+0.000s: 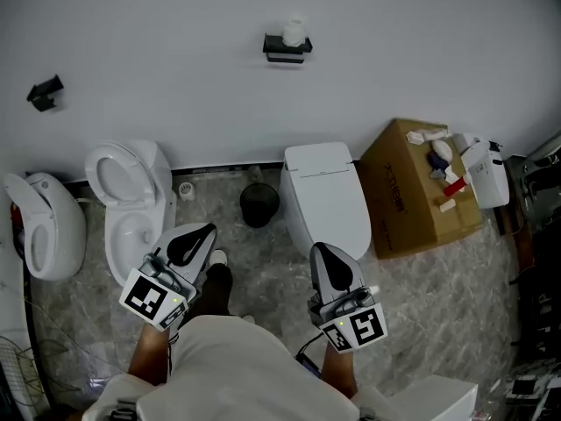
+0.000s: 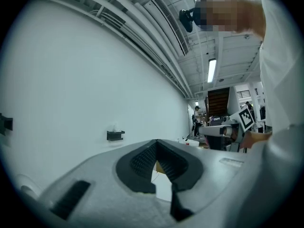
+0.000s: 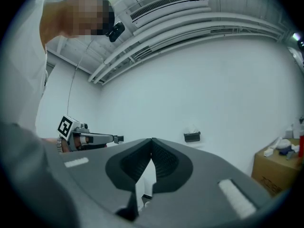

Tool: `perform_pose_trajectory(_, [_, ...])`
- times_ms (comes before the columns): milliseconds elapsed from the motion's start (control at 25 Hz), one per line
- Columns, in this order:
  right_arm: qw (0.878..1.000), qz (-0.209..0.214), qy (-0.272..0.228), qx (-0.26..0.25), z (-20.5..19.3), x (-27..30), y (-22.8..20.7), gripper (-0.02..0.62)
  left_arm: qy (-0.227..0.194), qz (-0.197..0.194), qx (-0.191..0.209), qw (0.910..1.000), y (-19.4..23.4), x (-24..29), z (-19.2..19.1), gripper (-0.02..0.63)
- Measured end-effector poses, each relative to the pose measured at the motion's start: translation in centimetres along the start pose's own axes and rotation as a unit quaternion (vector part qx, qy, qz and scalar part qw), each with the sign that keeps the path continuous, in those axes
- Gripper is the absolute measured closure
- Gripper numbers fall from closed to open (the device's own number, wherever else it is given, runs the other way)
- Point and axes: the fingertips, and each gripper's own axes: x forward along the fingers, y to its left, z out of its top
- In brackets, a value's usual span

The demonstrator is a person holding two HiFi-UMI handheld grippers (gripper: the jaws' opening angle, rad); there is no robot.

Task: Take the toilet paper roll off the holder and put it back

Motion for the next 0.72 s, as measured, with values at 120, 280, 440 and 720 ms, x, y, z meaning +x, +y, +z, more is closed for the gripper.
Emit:
perform_pose_trajectory(120, [1.000,-0.010,0.000,0.000,-0.7,3.0,-1.4,0.589,-0.003,-0.006,-0.002,1.0000,3.2,2.2,-0.5,0.601])
perform_pose_trajectory(280, [1.000,-0.025,0.003,-0.005,-0.9,8.6,-3.8,0.589,-0.006,-0.016,0.001,0.9999,8.7,6.0,-0.4,0.601])
perform_pose_trajectory(440, [0.999,-0.030,0.009,-0.009,-0.4,15.7,-5.9,0.589,-0.007,-0.028,0.002,0.9996,14.9,9.9,0.4,0.601])
perform_pose_trajectory(720, [0.999,-0.038,0.028,-0.008,-1.1,26.3,-8.9,0.589,0.000,-0.040,-0.015,0.9991,24.6,15.3,0.1,0.601])
